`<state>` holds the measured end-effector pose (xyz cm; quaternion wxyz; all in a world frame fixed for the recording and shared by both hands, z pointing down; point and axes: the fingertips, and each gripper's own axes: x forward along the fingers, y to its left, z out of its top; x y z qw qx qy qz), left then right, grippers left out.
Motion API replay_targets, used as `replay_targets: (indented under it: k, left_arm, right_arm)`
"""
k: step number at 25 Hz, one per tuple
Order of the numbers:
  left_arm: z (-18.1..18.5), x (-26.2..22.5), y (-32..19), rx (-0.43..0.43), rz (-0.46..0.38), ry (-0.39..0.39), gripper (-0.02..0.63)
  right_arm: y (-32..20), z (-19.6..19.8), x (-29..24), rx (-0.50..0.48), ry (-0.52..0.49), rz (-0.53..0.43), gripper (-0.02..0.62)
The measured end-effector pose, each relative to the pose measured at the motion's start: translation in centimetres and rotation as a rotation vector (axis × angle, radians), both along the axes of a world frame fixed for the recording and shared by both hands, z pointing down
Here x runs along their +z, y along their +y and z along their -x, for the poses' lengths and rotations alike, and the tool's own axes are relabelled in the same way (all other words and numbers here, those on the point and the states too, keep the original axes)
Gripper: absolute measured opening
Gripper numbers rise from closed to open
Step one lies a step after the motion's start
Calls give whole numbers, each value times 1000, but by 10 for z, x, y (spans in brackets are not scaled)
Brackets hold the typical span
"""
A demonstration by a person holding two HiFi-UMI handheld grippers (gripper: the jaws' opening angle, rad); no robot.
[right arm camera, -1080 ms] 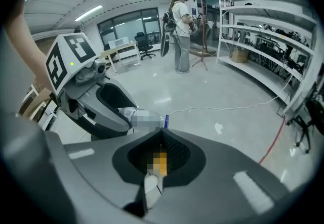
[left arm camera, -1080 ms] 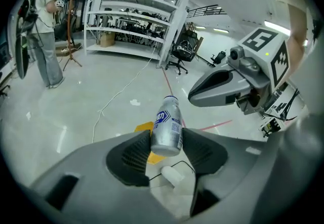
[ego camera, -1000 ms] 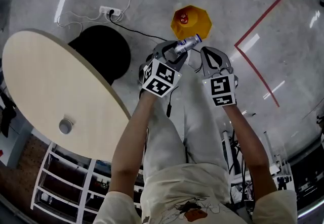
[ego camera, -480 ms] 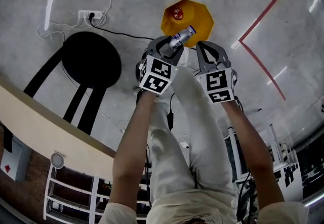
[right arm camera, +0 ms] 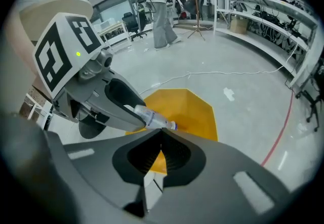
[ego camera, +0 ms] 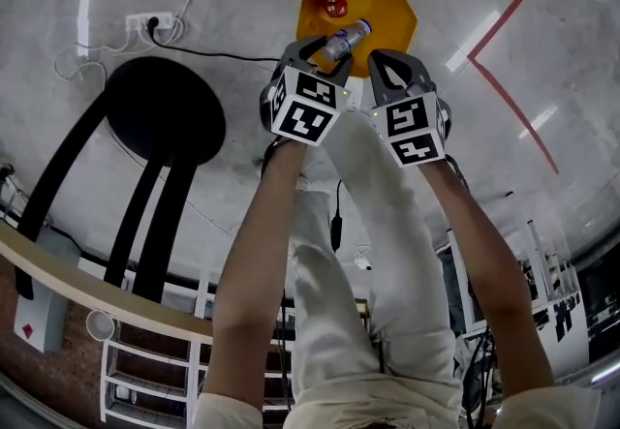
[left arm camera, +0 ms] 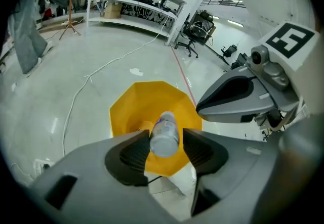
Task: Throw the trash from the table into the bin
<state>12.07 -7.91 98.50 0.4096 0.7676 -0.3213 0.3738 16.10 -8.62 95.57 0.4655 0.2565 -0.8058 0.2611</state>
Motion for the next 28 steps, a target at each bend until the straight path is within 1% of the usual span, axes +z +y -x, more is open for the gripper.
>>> replay_targets:
  k: [3, 5, 8, 9, 11, 13, 14, 15, 17, 20, 23, 25, 28]
  left_arm:
    - [0, -2, 5, 1, 28, -1, 230]
    - [1, -7, 7, 6, 37, -7, 230]
    - [3, -29, 10, -2, 41, 2, 228]
    - [4, -40, 10, -8, 38, 8, 214]
    - [7, -66, 9, -31, 18, 20, 163]
    - [13, -93, 5, -68, -12, 26, 78]
    - [16, -106, 4, -89, -24, 28, 59]
    - [19, -119, 4, -108, -32, 29, 55]
    - [25, -145, 7, -138, -35, 28, 7]
    - [33, -186, 12, -164, -46, 31, 6]
    - [35, -234, 8, -170, -90, 60, 6]
    - [38, -268, 6, -181, -119, 66, 6]
    - [39, -319, 4, -223, -174, 80, 6]
  right_arm:
    - [6, -1, -8, 3, -1, 6, 6]
    - [10, -3, -17, -4, -3, 10, 6]
    - [18, -6, -33, -15, 0, 20, 6]
    - [20, -6, -40, -20, 0, 19, 6]
    - [20, -6, -58, -26, -3, 11, 6]
    - [17, -4, -78, -30, -16, -4, 6]
    - [14, -3, -89, -35, -22, -15, 6]
    - [12, -1, -100, -41, -26, -26, 6]
    - [9, 3, -124, -55, -35, -47, 6]
    - [3, 17, -160, -92, -50, -75, 6]
    - [-6, 33, -202, -132, -70, -107, 6]
    - [-12, 47, -238, -157, -105, -136, 6]
    - [-15, 63, -297, -185, -170, -184, 6]
